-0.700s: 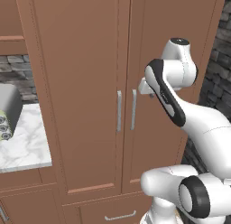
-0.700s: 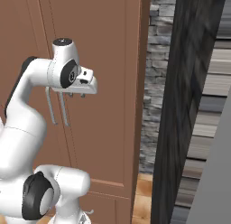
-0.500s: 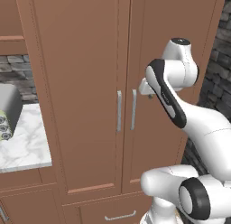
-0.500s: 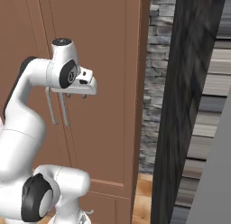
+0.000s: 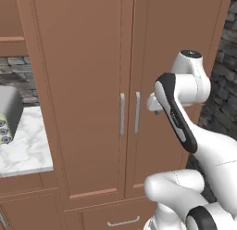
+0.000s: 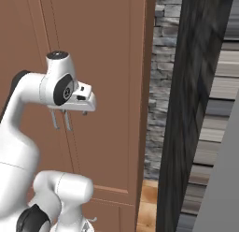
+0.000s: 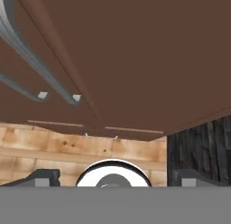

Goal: Navigate to the sink.

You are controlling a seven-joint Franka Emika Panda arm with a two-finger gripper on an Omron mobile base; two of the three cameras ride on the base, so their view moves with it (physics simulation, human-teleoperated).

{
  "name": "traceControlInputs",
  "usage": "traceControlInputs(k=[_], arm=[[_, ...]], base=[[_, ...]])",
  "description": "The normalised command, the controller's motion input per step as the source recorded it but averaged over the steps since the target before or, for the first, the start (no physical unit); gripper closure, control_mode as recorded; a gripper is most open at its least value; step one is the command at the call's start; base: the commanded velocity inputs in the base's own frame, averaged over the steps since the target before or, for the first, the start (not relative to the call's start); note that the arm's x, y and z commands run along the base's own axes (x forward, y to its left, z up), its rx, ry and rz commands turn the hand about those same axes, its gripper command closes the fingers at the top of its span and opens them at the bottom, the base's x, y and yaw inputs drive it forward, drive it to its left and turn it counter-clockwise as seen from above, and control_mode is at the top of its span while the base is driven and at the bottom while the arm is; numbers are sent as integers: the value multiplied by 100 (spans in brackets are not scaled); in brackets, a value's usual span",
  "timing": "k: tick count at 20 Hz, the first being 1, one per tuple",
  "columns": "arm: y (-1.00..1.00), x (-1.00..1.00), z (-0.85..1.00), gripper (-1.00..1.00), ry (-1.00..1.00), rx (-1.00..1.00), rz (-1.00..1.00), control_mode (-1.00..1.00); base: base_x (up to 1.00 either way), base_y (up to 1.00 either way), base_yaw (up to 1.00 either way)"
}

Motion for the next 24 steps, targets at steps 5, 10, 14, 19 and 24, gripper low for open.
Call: traceControlInputs(k=[5, 10, 14, 19, 24], arm=[[8, -41, -54, -100, 0, -1, 10, -100], [0, 0, 0, -100, 0, 0, 0, 100], [0, 0, 0, -100, 0, 0, 0, 100], [0, 0, 0, -100, 0, 0, 0, 100], [0, 0, 0, -100, 0, 0, 0, 100]], base=[[0, 0, 0], [-35, 20, 35], [-20, 29, 52], [-8, 39, 65], [0, 48, 69]])
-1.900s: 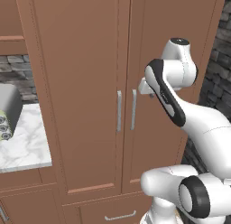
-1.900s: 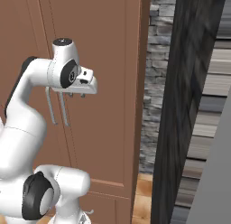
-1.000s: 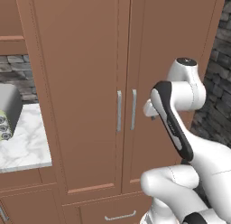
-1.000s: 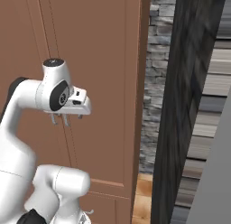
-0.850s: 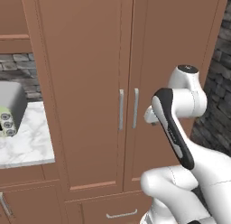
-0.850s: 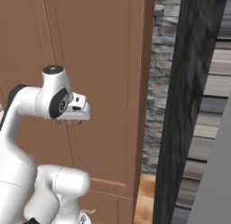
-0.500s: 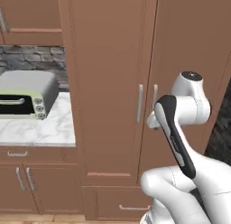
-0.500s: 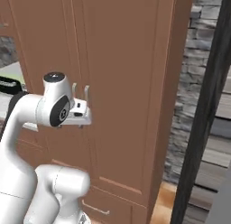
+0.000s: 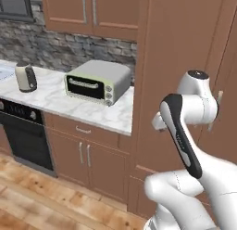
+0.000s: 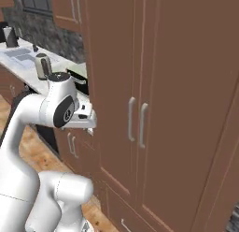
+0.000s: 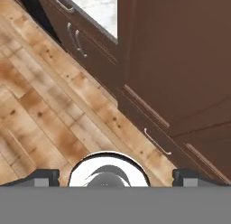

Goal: Navigate to the sink.

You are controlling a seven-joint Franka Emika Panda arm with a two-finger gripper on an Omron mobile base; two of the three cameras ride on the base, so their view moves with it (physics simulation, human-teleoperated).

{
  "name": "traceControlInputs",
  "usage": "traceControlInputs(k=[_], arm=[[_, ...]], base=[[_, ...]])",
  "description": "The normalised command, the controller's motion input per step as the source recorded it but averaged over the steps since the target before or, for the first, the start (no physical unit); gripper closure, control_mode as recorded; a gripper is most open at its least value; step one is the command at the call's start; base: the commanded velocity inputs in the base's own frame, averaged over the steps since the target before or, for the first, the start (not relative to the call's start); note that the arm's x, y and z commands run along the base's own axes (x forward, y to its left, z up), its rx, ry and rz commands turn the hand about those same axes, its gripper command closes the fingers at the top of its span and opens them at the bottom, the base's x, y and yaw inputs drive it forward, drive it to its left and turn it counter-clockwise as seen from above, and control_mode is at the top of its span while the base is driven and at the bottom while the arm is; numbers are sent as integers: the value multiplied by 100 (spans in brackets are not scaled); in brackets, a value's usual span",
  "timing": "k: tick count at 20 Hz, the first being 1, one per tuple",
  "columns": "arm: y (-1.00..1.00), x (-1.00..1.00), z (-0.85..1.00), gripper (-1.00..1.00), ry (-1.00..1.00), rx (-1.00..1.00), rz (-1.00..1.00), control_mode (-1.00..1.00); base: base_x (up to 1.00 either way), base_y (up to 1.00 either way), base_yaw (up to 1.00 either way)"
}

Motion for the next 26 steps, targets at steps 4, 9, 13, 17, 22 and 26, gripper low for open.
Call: traceControlInputs(k=[4, 9, 13, 17, 22, 26], arm=[[0, 0, 0, -100, 0, 0, 0, 100], [0, 0, 0, -100, 0, 0, 0, 100], [0, 0, 0, -100, 0, 0, 0, 100], [0, 0, 0, -100, 0, 0, 0, 100], [0, 0, 0, -100, 0, 0, 0, 100], [0, 0, 0, -100, 0, 0, 0, 100]], base=[[11, 52, 68], [55, 52, 55], [95, 48, 44], [100, 52, 31], [100, 35, 5], [100, 29, -4]])
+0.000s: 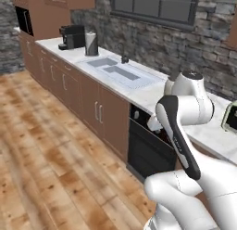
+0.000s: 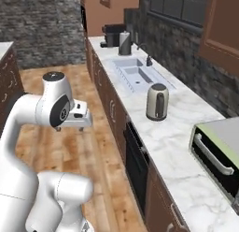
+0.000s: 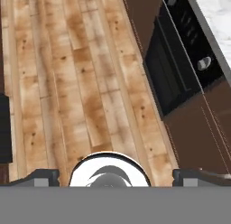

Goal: Navigate to the sink.

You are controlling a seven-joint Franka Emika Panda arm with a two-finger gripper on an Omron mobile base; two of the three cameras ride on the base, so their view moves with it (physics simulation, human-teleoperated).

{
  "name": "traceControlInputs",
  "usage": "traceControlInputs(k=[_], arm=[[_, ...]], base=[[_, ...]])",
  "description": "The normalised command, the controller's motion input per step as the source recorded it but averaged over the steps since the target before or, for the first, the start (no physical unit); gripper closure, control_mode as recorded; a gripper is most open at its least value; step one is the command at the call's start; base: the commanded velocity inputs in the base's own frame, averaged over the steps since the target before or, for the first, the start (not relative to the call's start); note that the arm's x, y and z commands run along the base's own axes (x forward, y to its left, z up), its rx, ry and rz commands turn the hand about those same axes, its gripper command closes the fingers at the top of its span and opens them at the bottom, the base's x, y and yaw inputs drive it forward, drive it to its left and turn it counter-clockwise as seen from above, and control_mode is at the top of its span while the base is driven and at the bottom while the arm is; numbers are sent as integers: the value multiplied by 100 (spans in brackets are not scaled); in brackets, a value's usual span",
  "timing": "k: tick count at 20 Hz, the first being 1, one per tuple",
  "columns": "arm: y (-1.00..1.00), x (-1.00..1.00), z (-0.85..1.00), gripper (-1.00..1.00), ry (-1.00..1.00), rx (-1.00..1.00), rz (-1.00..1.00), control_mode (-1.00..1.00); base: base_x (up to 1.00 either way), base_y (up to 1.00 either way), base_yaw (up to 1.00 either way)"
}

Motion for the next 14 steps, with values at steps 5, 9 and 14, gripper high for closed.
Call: traceControlInputs(k=[5, 9, 14], arm=[[0, 0, 0, -100, 0, 0, 0, 100], [0, 0, 0, -100, 0, 0, 0, 100], [0, 0, 0, -100, 0, 0, 0, 100]], base=[[100, 33, -19], [94, 18, -35], [85, 14, -37]])
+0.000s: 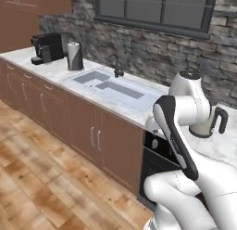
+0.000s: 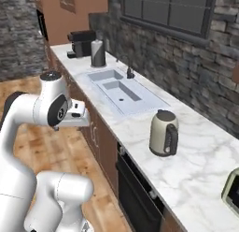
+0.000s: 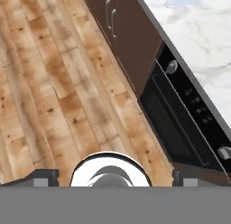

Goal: Navigate to the sink.

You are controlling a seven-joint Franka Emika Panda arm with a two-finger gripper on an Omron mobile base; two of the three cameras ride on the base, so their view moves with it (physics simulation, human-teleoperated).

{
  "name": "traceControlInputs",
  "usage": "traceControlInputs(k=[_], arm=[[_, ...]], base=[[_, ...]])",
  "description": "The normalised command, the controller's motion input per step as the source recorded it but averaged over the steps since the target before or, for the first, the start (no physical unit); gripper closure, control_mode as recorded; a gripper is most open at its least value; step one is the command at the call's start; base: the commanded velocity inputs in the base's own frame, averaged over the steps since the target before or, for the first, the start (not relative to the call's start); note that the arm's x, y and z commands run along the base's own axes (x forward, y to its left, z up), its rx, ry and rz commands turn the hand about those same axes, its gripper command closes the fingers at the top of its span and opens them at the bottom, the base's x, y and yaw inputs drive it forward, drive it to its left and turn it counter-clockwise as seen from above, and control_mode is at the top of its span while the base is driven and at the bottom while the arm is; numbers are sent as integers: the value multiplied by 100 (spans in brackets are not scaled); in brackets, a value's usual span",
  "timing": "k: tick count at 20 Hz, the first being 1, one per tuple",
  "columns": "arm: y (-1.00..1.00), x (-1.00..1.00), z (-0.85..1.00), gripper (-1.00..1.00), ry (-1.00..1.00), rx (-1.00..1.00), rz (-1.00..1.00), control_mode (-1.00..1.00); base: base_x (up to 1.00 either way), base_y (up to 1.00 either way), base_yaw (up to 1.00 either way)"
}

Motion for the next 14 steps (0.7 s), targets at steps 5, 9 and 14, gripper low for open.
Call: traceControlInputs(k=[5, 9, 14], arm=[[0, 0, 0, -100, 0, 0, 0, 100], [0, 0, 0, -100, 0, 0, 0, 100], [0, 0, 0, -100, 0, 0, 0, 100]], base=[[84, 22, -37], [76, 30, -40], [53, 31, -42]])
